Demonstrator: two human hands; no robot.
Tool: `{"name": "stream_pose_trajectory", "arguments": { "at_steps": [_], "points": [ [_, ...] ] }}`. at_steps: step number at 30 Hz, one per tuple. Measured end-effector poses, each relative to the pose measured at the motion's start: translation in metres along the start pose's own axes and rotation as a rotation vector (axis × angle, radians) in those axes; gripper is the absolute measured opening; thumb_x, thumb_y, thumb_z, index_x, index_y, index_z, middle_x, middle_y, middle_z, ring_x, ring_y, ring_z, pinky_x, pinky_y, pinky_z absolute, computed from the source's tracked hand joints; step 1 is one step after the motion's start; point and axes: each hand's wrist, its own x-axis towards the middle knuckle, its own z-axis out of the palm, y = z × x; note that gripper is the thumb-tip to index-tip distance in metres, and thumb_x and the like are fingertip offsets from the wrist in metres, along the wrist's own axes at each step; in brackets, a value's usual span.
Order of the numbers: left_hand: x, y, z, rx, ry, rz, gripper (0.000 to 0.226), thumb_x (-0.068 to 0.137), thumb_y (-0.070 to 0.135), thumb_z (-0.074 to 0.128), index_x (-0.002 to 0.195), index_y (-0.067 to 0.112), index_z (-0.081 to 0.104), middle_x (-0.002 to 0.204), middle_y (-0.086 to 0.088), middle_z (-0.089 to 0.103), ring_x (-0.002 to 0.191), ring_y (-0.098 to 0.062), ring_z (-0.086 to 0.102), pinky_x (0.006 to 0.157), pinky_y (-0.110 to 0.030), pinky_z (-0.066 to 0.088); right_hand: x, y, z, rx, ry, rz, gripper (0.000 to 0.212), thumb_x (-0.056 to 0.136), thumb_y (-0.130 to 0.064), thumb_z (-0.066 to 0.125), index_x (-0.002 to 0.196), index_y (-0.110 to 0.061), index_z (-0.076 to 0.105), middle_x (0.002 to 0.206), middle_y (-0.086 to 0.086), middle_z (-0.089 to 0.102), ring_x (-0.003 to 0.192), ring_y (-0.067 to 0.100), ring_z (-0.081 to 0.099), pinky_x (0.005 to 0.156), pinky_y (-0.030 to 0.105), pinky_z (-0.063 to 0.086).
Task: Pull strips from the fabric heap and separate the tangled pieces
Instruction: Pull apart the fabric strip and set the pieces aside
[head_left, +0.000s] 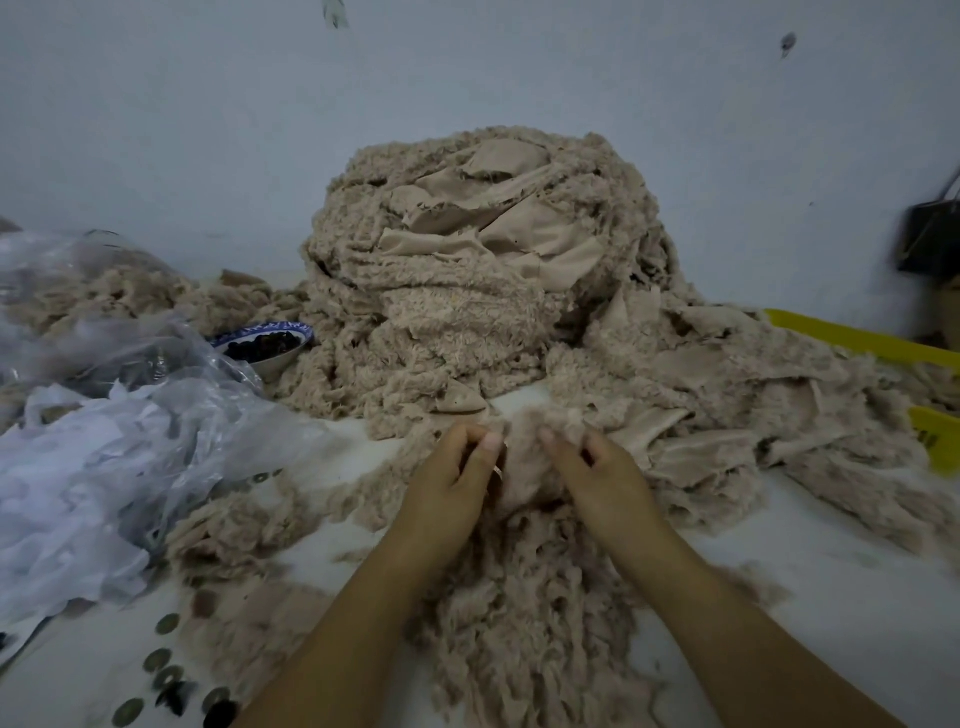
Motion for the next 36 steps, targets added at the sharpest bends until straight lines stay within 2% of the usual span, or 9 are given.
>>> {"name": "stream_pose_trajectory", "arguments": {
  "at_steps": [3,6,11,17,20,23,26,32,36],
  "points": [
    [-0.001,-0.004,0.000,0.216,-0.213,-0.002,0.025,0.084,0.068,0.061,0.104,0.056,0.051,0.101,0.032,0.058,0.089,0.010,0.057,0.071,-0.007,0.046,0.002,-0.003,-0.006,0.305,-0.002,0.141,0.014,0.095,-0.042,0.062,0.093,-0.029,0.069,0.092,-0.014,0.076,0.089,0.006,0.073,0.076,0.025,0.058],
    [0.005,-0.011,0.001,0.401,-0.142,0.028,0.028,0.094,0.023,0.066,0.121,0.030,0.062,0.115,0.014,0.058,0.107,-0.008,0.056,0.077,-0.007,0.042,0.004,-0.003,-0.008,0.392,0.037,0.159,0.016,0.093,-0.042,0.064,0.094,-0.027,0.070,0.094,-0.010,0.077,0.092,0.010,0.073,0.082,0.034,0.056],
    [0.008,-0.011,-0.008,0.427,0.061,0.067,0.063,0.087,0.004,0.060,0.141,0.031,0.045,0.134,0.013,0.036,0.118,-0.016,0.048,0.086,-0.013,0.040,0.003,-0.010,-0.010,0.496,0.058,0.214,0.017,0.100,-0.029,0.058,0.097,-0.013,0.064,0.065,-0.002,0.068,0.051,0.010,0.060,0.044,0.023,0.047],
    [0.001,0.004,0.018,0.746,0.007,0.367,0.071,0.083,0.019,0.072,0.148,0.013,0.043,0.148,-0.007,0.040,0.132,-0.023,0.040,0.105,-0.036,0.041,-0.004,-0.017,-0.003,0.536,-0.115,0.204,0.026,0.098,-0.024,0.058,0.114,-0.006,0.069,0.102,0.013,0.076,0.087,0.024,0.072,0.065,0.032,0.056],
    [-0.001,0.006,0.019,0.409,0.170,0.342,0.033,0.088,0.013,0.058,0.120,0.018,0.064,0.109,0.009,0.063,0.099,-0.001,0.057,0.079,-0.013,0.046,-0.005,-0.021,-0.003,0.578,-0.148,0.165,0.049,0.087,-0.041,0.059,0.117,-0.004,0.067,0.107,0.015,0.074,0.088,0.024,0.071,0.077,0.037,0.056],
    [-0.002,0.012,0.013,-0.274,0.228,-0.199,0.030,0.102,0.027,0.048,0.096,0.028,0.078,0.089,0.004,0.076,0.077,-0.007,0.067,0.062,-0.009,0.050,-0.003,-0.022,-0.008,0.621,-0.198,0.126,0.052,0.085,-0.050,0.054,0.125,-0.017,0.063,0.114,0.003,0.073,0.083,0.014,0.069,0.078,0.030,0.057],
    [0.004,0.012,-0.002,-0.939,0.067,-0.511,0.044,0.103,0.044,0.046,0.120,0.013,0.072,0.114,-0.019,0.073,0.105,-0.028,0.070,0.099,-0.040,0.052,-0.002,-0.016,-0.009,0.446,-0.153,0.114,0.034,0.088,-0.051,0.056,0.121,-0.040,0.060,0.132,-0.013,0.062,0.110,0.005,0.066,0.095,0.031,0.052],
    [0.002,0.009,-0.002,-0.963,-0.026,-0.597,0.057,0.102,0.049,0.039,0.125,0.006,0.070,0.127,-0.016,0.068,0.119,-0.030,0.065,0.106,-0.044,0.046,-0.008,-0.011,-0.001,-0.009,-0.218,0.136,0.057,0.072,-0.076,0.054,0.119,-0.044,0.063,0.122,-0.020,0.065,0.104,-0.015,0.057,0.090,0.016,0.047],
    [-0.001,0.012,0.007,-0.579,-0.056,-0.497,0.051,0.099,0.050,0.047,0.075,0.021,0.082,0.087,-0.002,0.078,0.083,-0.013,0.075,0.068,-0.024,0.055,-0.012,-0.008,0.003,-0.041,-0.250,0.162,0.049,0.087,-0.060,0.062,0.123,-0.026,0.067,0.113,-0.004,0.073,0.105,0.010,0.068,0.095,0.034,0.054]
  ]
}}
